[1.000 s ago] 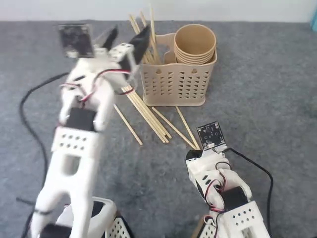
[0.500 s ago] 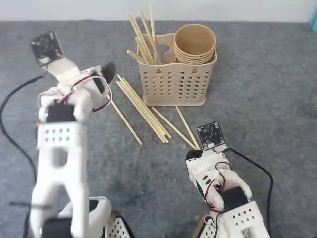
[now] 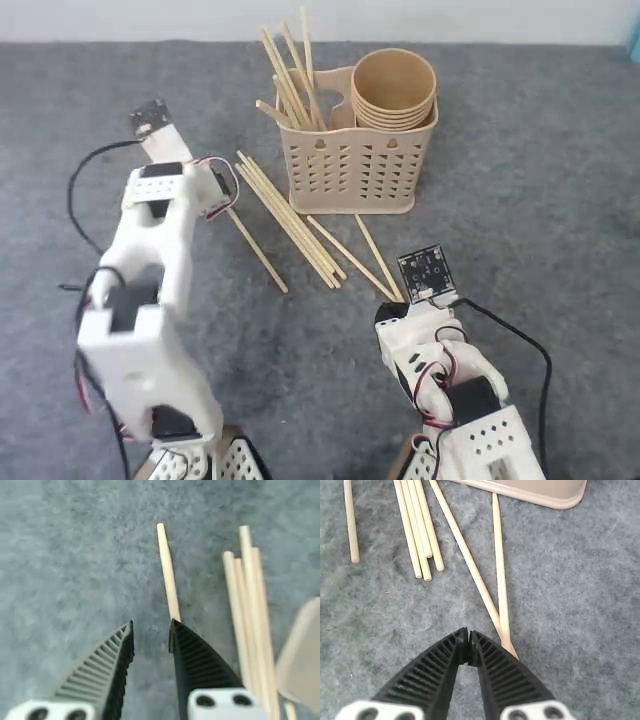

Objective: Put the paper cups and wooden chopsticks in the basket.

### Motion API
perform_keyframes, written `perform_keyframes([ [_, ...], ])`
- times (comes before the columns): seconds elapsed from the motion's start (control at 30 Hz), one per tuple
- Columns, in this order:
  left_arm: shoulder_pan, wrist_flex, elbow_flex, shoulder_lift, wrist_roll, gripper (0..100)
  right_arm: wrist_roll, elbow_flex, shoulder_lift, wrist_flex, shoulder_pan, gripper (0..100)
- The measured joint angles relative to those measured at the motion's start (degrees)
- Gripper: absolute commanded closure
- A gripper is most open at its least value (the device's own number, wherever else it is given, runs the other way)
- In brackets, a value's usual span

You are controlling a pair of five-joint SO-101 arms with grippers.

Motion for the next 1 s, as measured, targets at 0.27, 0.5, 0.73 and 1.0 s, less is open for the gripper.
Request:
perform_keyframes([
  [0.27,-0.1,0.1,-10.3,9.7,-0.1,89,0.0,0.0,0.0,0.0,0.0,99.0],
  [0.5,-0.1,3.5,-12.0,9.1,0.4,89,0.0,0.0,0.0,0.0,0.0,98.9],
  [0.73,1.3,7.6,-12.0,3.4,0.3,89,0.0,0.0,0.0,0.0,0.0,99.0],
  [1.0,1.9,5.0,-12.1,8.6,1.8,90,0.0,0.0,0.0,0.0,0.0,99.0],
])
